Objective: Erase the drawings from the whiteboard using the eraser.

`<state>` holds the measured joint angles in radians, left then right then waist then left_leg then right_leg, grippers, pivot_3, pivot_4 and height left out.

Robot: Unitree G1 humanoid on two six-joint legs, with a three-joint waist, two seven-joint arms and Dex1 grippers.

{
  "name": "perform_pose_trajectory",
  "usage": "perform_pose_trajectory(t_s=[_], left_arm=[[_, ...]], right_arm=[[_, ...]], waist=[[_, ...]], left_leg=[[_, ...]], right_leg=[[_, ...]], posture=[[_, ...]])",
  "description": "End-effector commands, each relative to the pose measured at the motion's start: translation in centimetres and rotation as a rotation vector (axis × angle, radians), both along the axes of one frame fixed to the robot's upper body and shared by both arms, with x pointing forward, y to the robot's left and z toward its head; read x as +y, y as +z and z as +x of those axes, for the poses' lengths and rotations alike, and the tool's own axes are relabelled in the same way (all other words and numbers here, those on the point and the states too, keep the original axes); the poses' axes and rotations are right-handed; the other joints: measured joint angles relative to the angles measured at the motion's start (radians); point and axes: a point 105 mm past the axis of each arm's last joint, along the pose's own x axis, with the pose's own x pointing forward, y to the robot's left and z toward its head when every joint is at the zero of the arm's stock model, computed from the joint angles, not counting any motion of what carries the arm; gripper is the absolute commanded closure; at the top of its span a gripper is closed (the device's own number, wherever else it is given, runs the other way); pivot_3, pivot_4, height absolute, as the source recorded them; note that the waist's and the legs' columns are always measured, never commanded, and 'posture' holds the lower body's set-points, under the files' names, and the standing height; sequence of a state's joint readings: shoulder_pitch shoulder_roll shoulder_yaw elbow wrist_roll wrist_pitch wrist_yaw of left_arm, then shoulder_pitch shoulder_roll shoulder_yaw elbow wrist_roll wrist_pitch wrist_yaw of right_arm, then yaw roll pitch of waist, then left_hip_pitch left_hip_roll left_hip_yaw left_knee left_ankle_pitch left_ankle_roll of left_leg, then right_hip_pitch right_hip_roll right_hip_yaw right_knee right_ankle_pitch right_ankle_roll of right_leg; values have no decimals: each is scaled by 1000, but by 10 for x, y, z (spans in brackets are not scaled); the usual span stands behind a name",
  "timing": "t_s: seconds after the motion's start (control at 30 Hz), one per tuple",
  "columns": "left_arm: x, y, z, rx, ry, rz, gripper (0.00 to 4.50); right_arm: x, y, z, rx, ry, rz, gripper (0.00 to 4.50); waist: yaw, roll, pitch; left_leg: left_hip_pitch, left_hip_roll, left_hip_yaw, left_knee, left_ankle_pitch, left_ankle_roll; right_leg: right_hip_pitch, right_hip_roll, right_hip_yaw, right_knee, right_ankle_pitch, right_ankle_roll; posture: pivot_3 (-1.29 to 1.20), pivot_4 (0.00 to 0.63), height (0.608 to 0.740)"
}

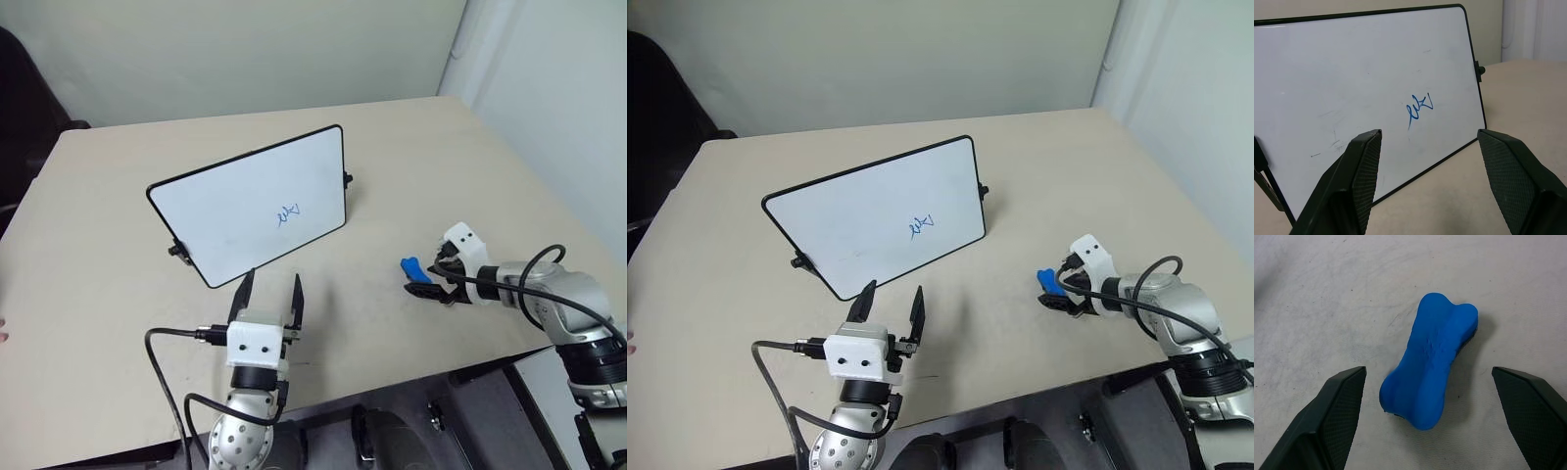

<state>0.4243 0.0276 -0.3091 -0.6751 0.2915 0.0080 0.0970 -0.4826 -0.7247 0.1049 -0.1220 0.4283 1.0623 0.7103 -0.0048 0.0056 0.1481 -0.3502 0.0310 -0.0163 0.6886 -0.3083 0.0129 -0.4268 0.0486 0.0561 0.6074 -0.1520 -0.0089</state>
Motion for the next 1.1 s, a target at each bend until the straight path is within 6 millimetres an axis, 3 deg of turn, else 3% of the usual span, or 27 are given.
perform_pose_trajectory(t_s=[0.03, 0.27, 0.4, 0.67, 0.9, 1.1], left_arm=[[-24, 11, -9, -31, -70, -84, 1077], [-21, 11, -9, -31, -63, -80, 1077], [-16, 10, -8, -30, -45, -80, 1077], [-7, 9, -6, -28, -15, -77, 1077], [5, 9, -6, -32, 20, -72, 1077], [14, 11, -8, -38, 45, -90, 1077]], right_arm=[[4, 4, -1, -16, 23, -9, 526], [8, 5, -6, -34, 62, -7, 2924], [14, 20, -5, -99, 91, 57, 4043], [41, 50, -6, -259, 188, 167, 4161], [103, 70, -7, -425, 360, 333, 4161], [153, 69, 1, -477, 464, 367, 4161]], waist=[[0, 0, 0], [0, 0, 0], [0, 0, 0], [0, 0, 0], [-3, 0, 0], [-3, 0, 0]], left_leg=[[0, 0, 0, 0, 0, 0], [0, 0, 0, 1, 0, 0], [0, 0, 0, 1, 0, 0], [0, 0, 0, 2, -1, 1], [0, 0, 0, 3, -1, 1], [0, 0, 0, 3, -1, 1]], right_leg=[[0, 0, 0, 0, 0, 0], [0, 0, 0, 0, 0, 0], [0, 0, 0, 0, 0, 0], [0, 0, 0, 1, 0, 0], [-1, 0, 1, 2, 0, 0], [-1, 0, 1, 2, 0, 0]], posture=[[0, 150, 740], [0, 150, 740], [0, 150, 740], [0, 150, 740], [0, 150, 740], [0, 150, 740]])
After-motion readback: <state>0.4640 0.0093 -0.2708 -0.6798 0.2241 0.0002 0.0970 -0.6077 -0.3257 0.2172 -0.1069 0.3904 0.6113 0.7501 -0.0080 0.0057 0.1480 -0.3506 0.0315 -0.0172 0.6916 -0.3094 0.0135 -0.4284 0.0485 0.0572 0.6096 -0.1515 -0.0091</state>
